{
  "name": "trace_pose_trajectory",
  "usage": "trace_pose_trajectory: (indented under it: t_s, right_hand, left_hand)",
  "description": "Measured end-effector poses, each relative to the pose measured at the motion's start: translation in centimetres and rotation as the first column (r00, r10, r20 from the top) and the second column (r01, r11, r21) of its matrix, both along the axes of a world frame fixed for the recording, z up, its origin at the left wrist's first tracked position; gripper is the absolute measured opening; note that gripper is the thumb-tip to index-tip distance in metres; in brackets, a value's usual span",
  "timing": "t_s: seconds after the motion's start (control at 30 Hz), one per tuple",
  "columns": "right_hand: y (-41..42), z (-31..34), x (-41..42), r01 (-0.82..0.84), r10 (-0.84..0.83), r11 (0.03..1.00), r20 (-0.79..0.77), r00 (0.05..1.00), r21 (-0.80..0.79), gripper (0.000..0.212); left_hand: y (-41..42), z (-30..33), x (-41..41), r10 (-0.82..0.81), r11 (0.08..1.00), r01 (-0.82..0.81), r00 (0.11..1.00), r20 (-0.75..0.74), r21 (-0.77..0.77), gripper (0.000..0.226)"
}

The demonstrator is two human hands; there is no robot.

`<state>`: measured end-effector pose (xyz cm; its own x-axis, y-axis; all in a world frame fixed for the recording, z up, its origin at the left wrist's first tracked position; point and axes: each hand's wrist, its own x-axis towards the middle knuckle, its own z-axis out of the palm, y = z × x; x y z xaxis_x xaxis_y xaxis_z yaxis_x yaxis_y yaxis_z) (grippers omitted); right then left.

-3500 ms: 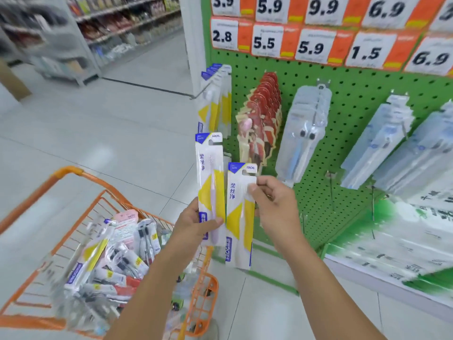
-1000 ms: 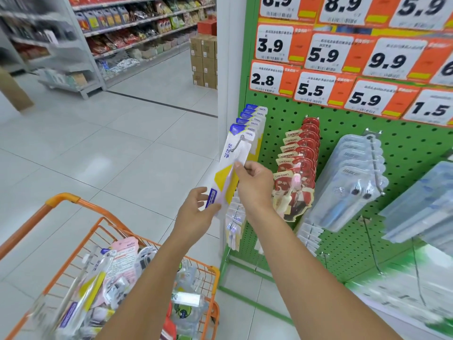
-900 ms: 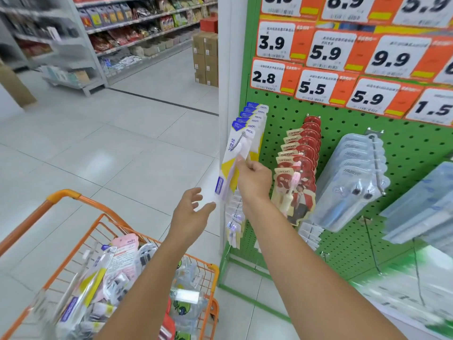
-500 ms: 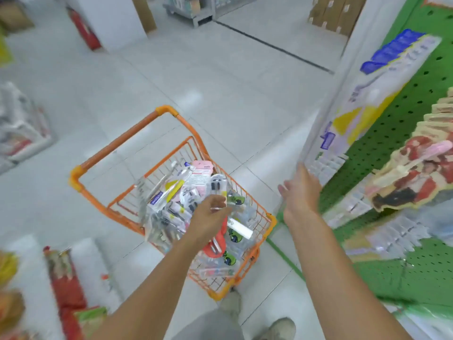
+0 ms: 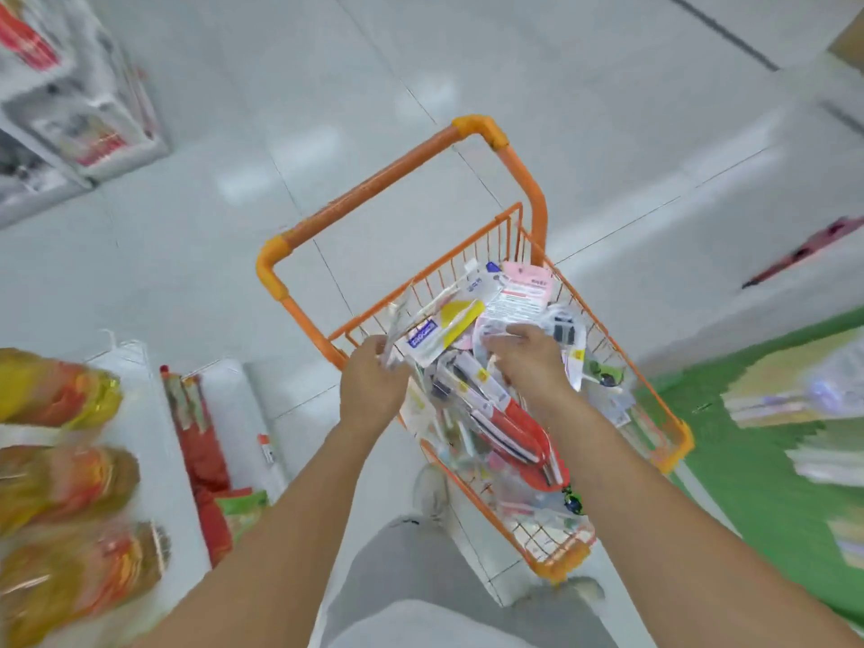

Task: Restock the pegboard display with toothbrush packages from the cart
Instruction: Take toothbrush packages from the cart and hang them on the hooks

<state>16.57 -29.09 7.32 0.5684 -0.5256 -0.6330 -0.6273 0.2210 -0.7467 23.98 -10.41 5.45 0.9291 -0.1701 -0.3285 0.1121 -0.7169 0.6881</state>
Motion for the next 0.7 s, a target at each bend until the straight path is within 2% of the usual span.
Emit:
trace_pose_trajectory:
  t_s: [0.03,0.1,0.2,0.27,0.37,0.43,0.47,0.53,0.6,0.7]
  right_hand:
    - [0.4,-1.1,2.3,0.074,-0.074,0.995,-0.005,0.997,0.061,0.052]
    - [0.8,-3.1,6.1,0.199,-0.195,0.966,-0.037,0.98,0.167,0.049]
    - [0.7,-5.1,9.3,0.326,-0.311,0.923,-0.101,0.945,0.206,0.055]
    - [0.3,-5.8,10.3,0.388,-0.368,0.898,-0.13,0.921,0.208,0.046]
    - [-0.4,-6.6,11.1,0.411,-0.389,0.88,-0.137,0.911,0.236,0.027]
    - [-0.8,-7.6,11.6,0.421,-0.398,0.87,-0.138,0.907,0.257,0.033]
    - [-1.0,-8.1,12.0,0.441,-0.419,0.858,-0.139,0.897,0.262,0.03]
    - [-1.3,-8.7,12.6,0.468,-0.445,0.844,-0.144,0.884,0.261,0.013]
    - [-1.5,-9.1,13.1,0.454,-0.431,0.843,-0.142,0.891,0.287,0.008]
    - [-1.7,-9.2,13.9,0.421,-0.392,0.857,-0.156,0.907,0.297,0.005]
  left_hand:
    - [0.2,-0.9,1.0,-0.072,0.997,0.072,0.997,0.014,0.017,0.04]
    - [0.0,-2.5,2.5,-0.242,0.969,0.241,0.97,0.011,0.054,0.049]
    - [-2.1,-3.2,4.0,-0.436,0.898,0.437,0.9,-0.023,0.047,0.055]
    - [-4.1,-3.6,4.8,-0.497,0.867,0.497,0.868,-0.025,0.035,0.057]
    - [-6.7,-5.0,5.9,-0.503,0.856,0.51,0.859,-0.1,0.08,0.066]
    - [-7.6,-5.8,6.1,-0.49,0.855,0.505,0.861,-0.139,0.118,0.068]
    - [-7.9,-6.2,6.2,-0.487,0.854,0.503,0.863,-0.135,0.135,0.07]
    - [-8.2,-6.4,6.5,-0.47,0.86,0.484,0.875,-0.119,0.163,0.08]
    - [-8.4,-6.5,7.1,-0.458,0.858,0.47,0.883,-0.106,0.207,0.088]
    - [-8.6,-6.3,7.8,-0.474,0.823,0.48,0.875,-0.099,0.302,0.077]
